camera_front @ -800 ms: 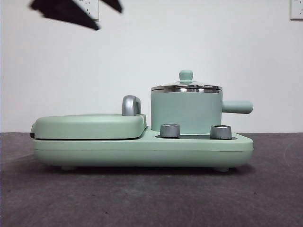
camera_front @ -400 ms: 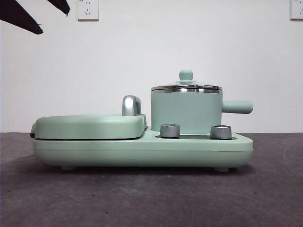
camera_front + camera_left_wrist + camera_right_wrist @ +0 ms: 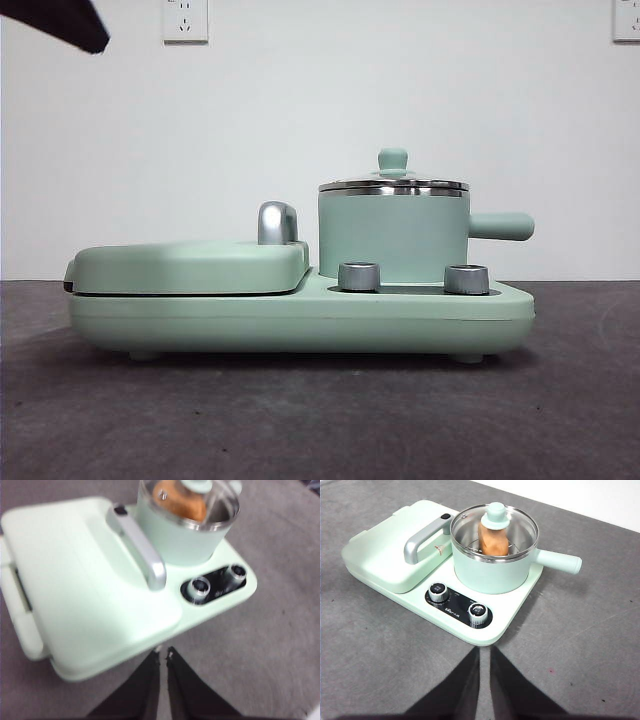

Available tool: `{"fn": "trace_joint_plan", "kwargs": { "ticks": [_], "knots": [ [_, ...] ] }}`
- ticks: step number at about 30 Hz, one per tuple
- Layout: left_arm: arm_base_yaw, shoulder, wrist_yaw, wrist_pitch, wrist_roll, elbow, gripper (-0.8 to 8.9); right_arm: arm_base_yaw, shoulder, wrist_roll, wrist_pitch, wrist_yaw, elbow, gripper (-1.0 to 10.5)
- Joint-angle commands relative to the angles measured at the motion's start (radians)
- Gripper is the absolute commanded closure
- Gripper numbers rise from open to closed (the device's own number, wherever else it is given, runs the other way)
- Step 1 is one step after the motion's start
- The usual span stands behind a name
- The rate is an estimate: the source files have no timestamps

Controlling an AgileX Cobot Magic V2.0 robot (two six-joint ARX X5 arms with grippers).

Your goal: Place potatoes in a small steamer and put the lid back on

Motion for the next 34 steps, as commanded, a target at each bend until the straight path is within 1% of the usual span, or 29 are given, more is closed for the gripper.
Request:
{"fn": "trace_joint_plan", "kwargs": {
  "ticks": [1,10,11,12,13,15,21,24,26,28,29,31,34],
  "knots": [
    [-0.005,0.005,0.000,0.008,-0.001,0.007,8.06,0.004,0.005,0.011,0.011,0.000,0.006,9.2],
    [-0.011,-0.006,0.000,0.010,0.004,0.006,8.06,0.004,0.005,0.011,0.011,0.001,0.006,9.2],
    [-0.011,-0.012,-0.004,0.013,0.038,0.006,8.07,0.004,0.005,0.011,0.011,0.000,0.006,9.2],
    [-0.008,-0.026,-0.018,0.033,0.105,0.000,8.06,0.004,0.005,0.011,0.012,0.000,0.006,9.2],
    [0.004,-0.051,-0.018,0.058,0.118,-0.019,8.07,0.004,0.005,0.011,0.011,0.000,0.006,9.2],
    [0.052,-0.119,-0.018,0.128,0.140,-0.099,8.07,0.004,0.005,0.011,0.011,0.000,0.006,9.2],
    [0.321,-0.438,-0.030,0.410,0.135,-0.526,8.07,0.004,0.005,0.011,0.011,0.000,0.006,9.2],
    [0.421,-0.597,-0.032,0.522,0.130,-0.712,8.07,0.004,0.005,0.011,0.011,0.000,0.006,9.2],
    [0.465,-0.682,-0.033,0.568,0.105,-0.804,8.07,0.004,0.005,0.011,0.011,0.000,0.006,9.2],
    [0.495,-0.748,-0.050,0.593,0.071,-0.872,8.07,0.004,0.005,0.011,0.011,0.001,0.006,9.2],
    [0.505,-0.777,-0.071,0.574,0.055,-0.891,8.07,0.004,0.005,0.011,0.011,0.000,0.006,9.2],
    [0.520,-0.814,-0.111,0.504,0.056,-0.889,8.07,0.004,0.005,0.011,0.011,0.000,0.006,9.2],
    [0.528,-0.840,-0.129,0.469,0.049,-0.889,8.07,0.004,0.005,0.011,0.012,0.000,0.006,9.2]
  ]
}}
